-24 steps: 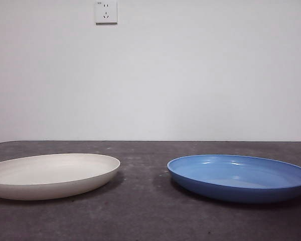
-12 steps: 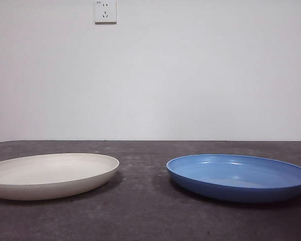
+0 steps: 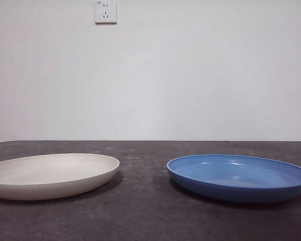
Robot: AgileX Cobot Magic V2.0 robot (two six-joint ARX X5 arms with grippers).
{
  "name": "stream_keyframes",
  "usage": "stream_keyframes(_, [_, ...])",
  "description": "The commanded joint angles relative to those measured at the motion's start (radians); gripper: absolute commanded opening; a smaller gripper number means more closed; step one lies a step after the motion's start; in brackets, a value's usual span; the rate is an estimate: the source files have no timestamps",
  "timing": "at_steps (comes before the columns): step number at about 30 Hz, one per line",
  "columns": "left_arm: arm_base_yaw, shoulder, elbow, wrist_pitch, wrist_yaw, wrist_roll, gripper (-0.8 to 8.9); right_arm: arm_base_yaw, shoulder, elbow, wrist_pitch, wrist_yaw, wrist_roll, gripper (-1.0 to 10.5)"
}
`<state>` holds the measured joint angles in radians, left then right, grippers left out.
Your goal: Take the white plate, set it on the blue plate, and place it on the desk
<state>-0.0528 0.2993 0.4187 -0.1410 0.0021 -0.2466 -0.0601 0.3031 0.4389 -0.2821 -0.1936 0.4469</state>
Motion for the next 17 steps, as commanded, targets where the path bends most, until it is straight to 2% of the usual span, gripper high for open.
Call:
stream_keyframes(1, [-0.005, 0.071, 0.13, -0.054, 0.066, -0.003, 0.16, 0.0, 0.065, 0.092, -0.063, -0.07, -0.02, 0.1])
stream_keyframes(5, [-0.027, 0.158, 0.282, -0.155, 0.121, -0.005, 0.16, 0.02, 0.154, 0.208, -0.147, -0.169, -0.067, 0.1])
stream_keyframes(9, [-0.054, 0.239, 0.413, -0.245, 0.193, -0.005, 0.16, 0.083, 0.231, 0.317, -0.224, -0.239, -0.124, 0.1])
stream_keyframes(13, [-0.08, 0.315, 0.52, -0.333, 0.32, -0.005, 0.16, 0.153, 0.298, 0.424, -0.314, -0.294, -0.198, 0.1])
stream_keyframes(17, [-0.099, 0.358, 0.571, -0.399, 0.455, -0.005, 0.16, 0.182, 0.349, 0.504, -0.408, -0.361, -0.241, 0.1])
